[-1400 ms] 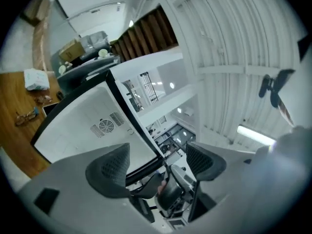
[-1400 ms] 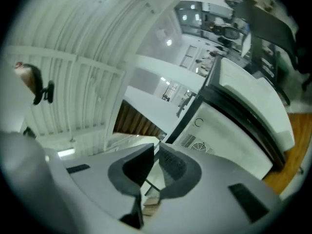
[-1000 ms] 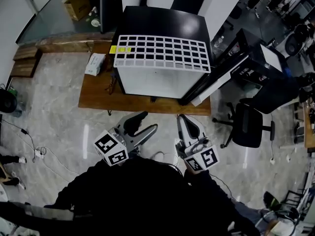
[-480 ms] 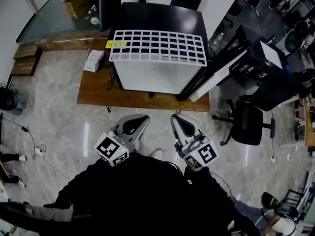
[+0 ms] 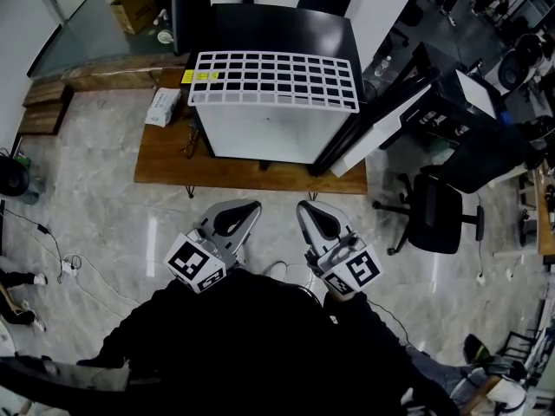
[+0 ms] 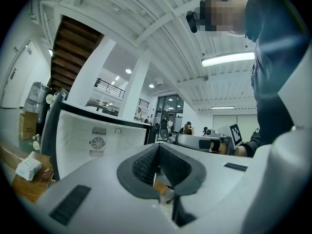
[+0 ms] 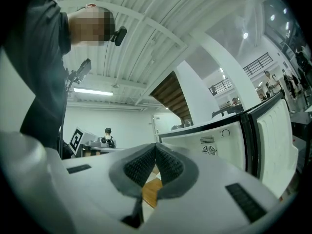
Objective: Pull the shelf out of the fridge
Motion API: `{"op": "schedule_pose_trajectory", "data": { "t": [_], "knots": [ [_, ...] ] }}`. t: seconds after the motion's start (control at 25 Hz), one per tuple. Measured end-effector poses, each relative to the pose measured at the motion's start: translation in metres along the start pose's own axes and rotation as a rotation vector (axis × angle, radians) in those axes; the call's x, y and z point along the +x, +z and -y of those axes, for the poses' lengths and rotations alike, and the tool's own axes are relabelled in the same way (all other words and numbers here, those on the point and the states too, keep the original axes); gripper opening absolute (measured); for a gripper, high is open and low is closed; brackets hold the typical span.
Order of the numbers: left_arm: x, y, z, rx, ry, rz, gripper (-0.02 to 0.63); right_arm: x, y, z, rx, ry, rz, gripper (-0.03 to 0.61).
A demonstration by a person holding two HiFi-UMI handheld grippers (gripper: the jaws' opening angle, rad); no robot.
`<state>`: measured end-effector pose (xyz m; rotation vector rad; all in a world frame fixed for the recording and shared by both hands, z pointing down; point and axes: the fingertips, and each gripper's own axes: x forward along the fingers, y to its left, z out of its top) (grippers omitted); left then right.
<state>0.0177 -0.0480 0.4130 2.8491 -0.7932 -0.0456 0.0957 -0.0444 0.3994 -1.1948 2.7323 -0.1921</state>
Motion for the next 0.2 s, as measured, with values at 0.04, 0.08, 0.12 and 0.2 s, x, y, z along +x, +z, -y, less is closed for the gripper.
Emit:
{"op": "schedule_pose_trajectory", "data": {
  "t": [0.04,0.08,0.12,0.2],
  "knots": [
    [-0.0001,-0.0004,0.0013,0.000,0.000,0.000,0.006,-0.0010,-0.0005,-0.0017,-0.006,0.005,-0.004,0.006],
    [-0.0003,-0.0009,0.0028,0.000,0.000,0.001,0.006,-0.0019,-0.0010,-0.0032,-0.012,0.009,-0.008,0.006],
    [-0.0005,-0.0013,0.0042,-0.001,-0.001,0.001,0.006,-0.0029,-0.0016,-0.0046,-0.017,0.012,-0.012,0.006],
    [-0.0009,-0.0022,0.0069,0.000,-0.001,0.001,0.006,-0.0046,-0.0027,-0.0069,-0.025,0.016,-0.019,0.006]
  ]
}}
